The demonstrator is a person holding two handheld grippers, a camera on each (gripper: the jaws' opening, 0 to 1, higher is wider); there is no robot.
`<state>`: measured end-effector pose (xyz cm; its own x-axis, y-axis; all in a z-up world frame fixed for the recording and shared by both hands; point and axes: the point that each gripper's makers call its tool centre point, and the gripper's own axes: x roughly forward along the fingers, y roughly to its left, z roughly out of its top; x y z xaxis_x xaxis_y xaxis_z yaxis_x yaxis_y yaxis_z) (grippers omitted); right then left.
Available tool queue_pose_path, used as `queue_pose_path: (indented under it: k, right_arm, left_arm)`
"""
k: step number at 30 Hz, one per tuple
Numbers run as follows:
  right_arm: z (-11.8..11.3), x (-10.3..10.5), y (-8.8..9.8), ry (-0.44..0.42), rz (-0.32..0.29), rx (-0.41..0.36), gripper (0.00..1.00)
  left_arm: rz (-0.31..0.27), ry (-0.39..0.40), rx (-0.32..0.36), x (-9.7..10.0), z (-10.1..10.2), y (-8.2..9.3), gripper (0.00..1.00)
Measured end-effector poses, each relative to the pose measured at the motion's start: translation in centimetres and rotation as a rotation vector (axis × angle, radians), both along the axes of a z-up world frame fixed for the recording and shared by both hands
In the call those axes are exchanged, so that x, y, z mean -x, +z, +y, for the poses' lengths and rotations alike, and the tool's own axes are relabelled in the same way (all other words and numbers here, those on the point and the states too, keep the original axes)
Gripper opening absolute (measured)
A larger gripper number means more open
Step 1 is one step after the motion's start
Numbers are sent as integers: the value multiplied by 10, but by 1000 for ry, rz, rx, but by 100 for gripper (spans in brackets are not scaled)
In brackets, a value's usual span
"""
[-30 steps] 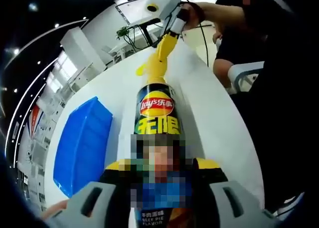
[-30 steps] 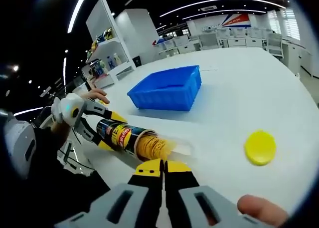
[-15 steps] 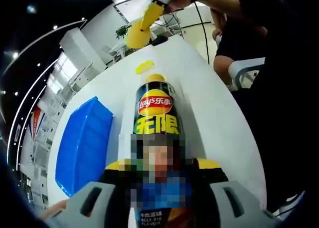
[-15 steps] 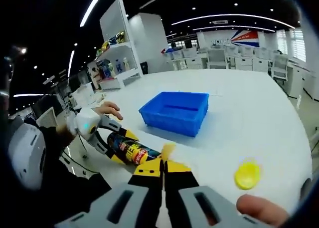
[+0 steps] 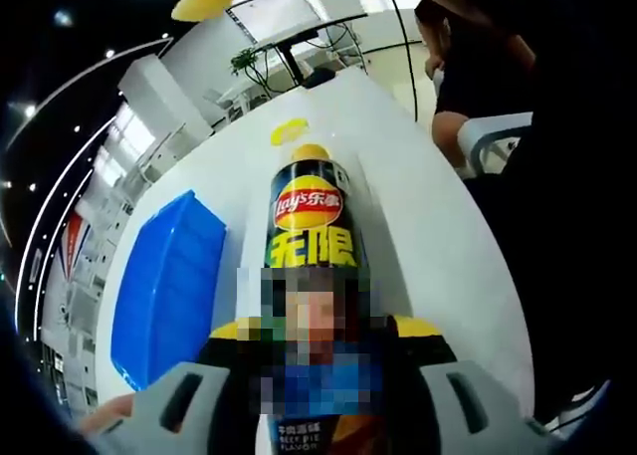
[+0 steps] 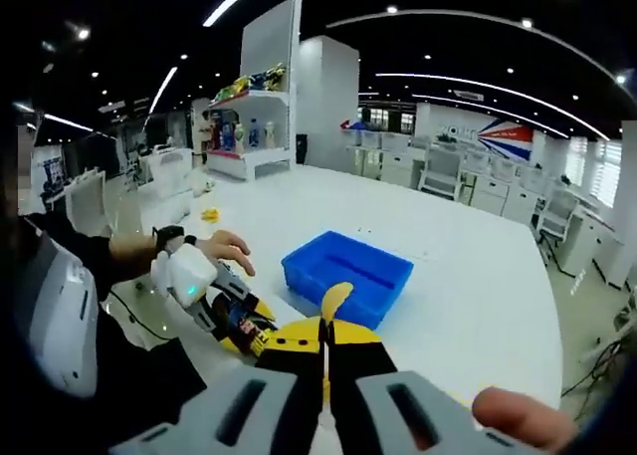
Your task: Open the lid of the chip container on the table, take out the chips, place them into the box in front of the container, and close the lid
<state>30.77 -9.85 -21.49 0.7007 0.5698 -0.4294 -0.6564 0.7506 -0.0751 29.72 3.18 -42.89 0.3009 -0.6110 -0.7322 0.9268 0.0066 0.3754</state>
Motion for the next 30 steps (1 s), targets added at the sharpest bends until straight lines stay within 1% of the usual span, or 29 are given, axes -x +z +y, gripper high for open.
queue_pose_path:
  k: [3, 9, 11, 14, 17, 18, 21, 22, 24, 26, 28, 29, 30]
  right_arm:
    - [4, 1, 2, 11, -6, 7, 0]
    - [3, 0, 1, 14, -16, 20, 0]
    - [5, -3, 5, 16, -30, 22, 1]
    - [8, -14, 16, 20, -66, 56, 0]
    - [15, -34, 33, 20, -102, 70, 0]
    - [19, -43, 39, 23, -109, 71, 0]
    - [29, -67, 51, 25, -124, 68, 0]
    - [33, -79, 56, 22, -127, 63, 0]
    - [40, -96, 61, 24, -119, 42, 0]
    - [47, -109, 61, 24, -103, 28, 0]
    - [58, -125, 57, 27, -92, 27, 0]
    - [62, -131, 54, 28, -87, 33, 0]
    - [69, -141, 46, 28, -80, 41, 0]
  left_arm:
    - [-1, 0, 1, 0, 0, 0, 49]
    - [-7, -1, -1, 0, 0, 0, 49]
    - [-8, -2, -3, 0, 0, -1, 49]
    - [-9, -2, -7, 0, 0, -1, 50]
    - [-13, 0, -16, -1, 0, -2, 50]
    - [-16, 0, -21, -1, 1, -3, 50]
    - [-21, 2, -28, -2, 1, -3, 50]
    - [-22, 3, -29, -2, 1, -4, 50]
    - [-20, 6, -29, -3, 1, -4, 50]
    - [-20, 8, -31, -4, 1, -4, 51]
    - [-19, 10, -33, -4, 1, -5, 51]
    - [-18, 10, -34, -5, 1, -5, 51]
    - [-18, 11, -35, -5, 1, -5, 51]
